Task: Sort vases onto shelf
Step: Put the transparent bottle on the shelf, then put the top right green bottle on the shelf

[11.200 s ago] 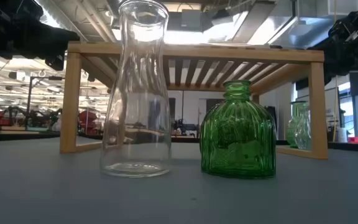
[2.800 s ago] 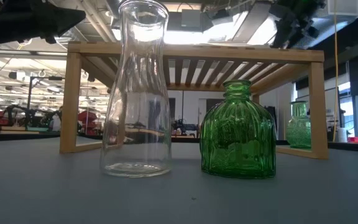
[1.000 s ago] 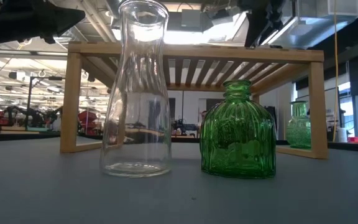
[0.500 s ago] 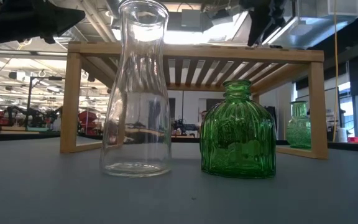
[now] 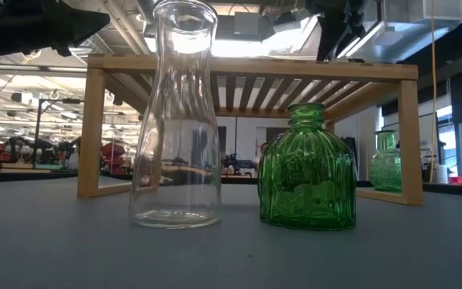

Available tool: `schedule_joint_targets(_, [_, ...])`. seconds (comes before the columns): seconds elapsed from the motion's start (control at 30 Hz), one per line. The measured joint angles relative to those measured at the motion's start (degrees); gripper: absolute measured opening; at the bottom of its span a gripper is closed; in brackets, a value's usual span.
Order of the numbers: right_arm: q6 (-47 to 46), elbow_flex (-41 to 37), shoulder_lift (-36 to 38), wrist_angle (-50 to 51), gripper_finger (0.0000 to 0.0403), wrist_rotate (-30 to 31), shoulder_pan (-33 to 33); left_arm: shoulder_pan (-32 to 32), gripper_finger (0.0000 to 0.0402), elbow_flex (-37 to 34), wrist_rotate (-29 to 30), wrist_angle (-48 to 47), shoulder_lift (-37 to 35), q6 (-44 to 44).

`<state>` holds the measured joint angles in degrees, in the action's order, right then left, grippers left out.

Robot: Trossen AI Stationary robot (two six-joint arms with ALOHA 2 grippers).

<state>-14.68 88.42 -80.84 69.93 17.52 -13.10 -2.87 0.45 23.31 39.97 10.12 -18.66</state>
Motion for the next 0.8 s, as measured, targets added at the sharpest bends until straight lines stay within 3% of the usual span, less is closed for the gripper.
schedule_joint_targets(0.37, [-0.2,0.0,0.0,0.1,0.0147,0.0,0.0,0.0,0.0037,0.0,0.0,0.0,0.0,0.0])
schedule_joint_targets(0.8, [-0.2,0.0,0.8,0.3,0.0239,1.4,0.0,0.0,0.0037,0.0,0.0,0.0,0.0,0.0])
